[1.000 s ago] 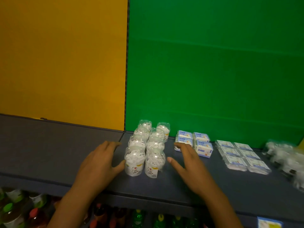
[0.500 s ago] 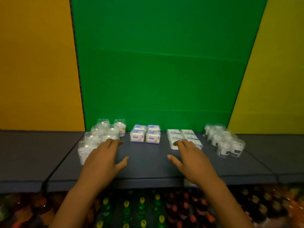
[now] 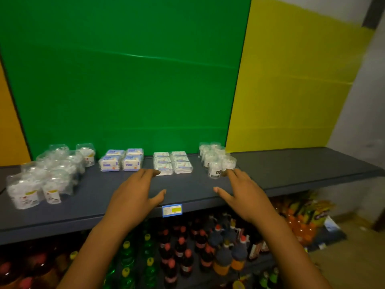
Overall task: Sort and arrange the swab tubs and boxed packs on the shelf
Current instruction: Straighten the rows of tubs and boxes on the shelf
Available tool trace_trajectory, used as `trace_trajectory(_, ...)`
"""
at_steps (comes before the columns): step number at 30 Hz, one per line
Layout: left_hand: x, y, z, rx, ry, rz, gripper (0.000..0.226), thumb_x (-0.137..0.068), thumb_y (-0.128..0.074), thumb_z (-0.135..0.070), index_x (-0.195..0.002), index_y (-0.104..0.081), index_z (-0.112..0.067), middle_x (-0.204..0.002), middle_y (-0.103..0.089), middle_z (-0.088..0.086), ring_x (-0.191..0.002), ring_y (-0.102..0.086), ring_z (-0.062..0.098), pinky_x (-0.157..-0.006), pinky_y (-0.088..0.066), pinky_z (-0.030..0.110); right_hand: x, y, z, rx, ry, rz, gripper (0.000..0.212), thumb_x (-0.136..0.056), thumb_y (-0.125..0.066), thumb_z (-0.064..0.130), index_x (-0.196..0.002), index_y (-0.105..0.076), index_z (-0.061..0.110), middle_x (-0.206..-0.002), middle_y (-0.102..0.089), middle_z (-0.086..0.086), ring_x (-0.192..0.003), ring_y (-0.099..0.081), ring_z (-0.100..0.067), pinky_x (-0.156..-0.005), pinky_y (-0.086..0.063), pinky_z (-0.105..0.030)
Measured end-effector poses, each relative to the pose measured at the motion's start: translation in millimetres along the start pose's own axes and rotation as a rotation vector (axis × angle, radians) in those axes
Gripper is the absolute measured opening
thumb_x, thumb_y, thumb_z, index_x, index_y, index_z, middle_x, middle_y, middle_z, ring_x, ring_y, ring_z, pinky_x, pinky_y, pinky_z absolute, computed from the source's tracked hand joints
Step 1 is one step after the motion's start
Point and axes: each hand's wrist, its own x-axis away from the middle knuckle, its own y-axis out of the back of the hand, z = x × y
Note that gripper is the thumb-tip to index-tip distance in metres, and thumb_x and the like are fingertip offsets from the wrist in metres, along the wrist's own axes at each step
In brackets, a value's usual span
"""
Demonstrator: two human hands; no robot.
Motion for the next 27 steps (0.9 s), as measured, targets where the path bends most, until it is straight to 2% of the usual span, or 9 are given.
trace_trajectory(12,-98,-98,-44,0.158,-0.064,0.017,0.047,-0.087,-0.061,-0.044,-0.128,-0.047,-0.028,-0.126,-0.052,-0.007,-0.114,-0.053,0.014,-0.087,-0.049,0.034,-46,-17,-103,-0.038,-0.084,-0.024,0.050,-0.095,-0.045,0.058,-0.129,-0.043,0.022,-0.125,-0.045,0.001,-0.117,-0.048,-0.021,-0.089,-0.045,-0.034)
trace_trajectory(22,-184,-168,-46,0.186,-0.056,0.018,0.044,-0.087,-0.063,-0.040,-0.128,-0.050,-0.031,-0.128,-0.053,-0.007,-0.117,-0.051,0.015,-0.091,-0.045,0.030,-136,-48,-157,-0.099,-0.024,-0.041,0.041,-0.095,-0.052,0.050,-0.125,-0.046,0.024,-0.123,-0.047,0.001,-0.113,-0.049,-0.019,-0.086,-0.046,-0.035)
trace_trajectory(27,-195,-191,-52,0.201,-0.073,0.006,0.039,-0.085,-0.067,-0.036,-0.122,-0.056,-0.032,-0.118,-0.054,-0.006,-0.111,-0.050,0.015,-0.088,-0.044,0.029,-155,-71,-170,-0.156,0.026,-0.031,0.039,-0.094,-0.055,0.046,-0.126,-0.047,0.027,-0.122,-0.047,0.004,-0.112,-0.049,-0.017,-0.086,-0.046,-0.033)
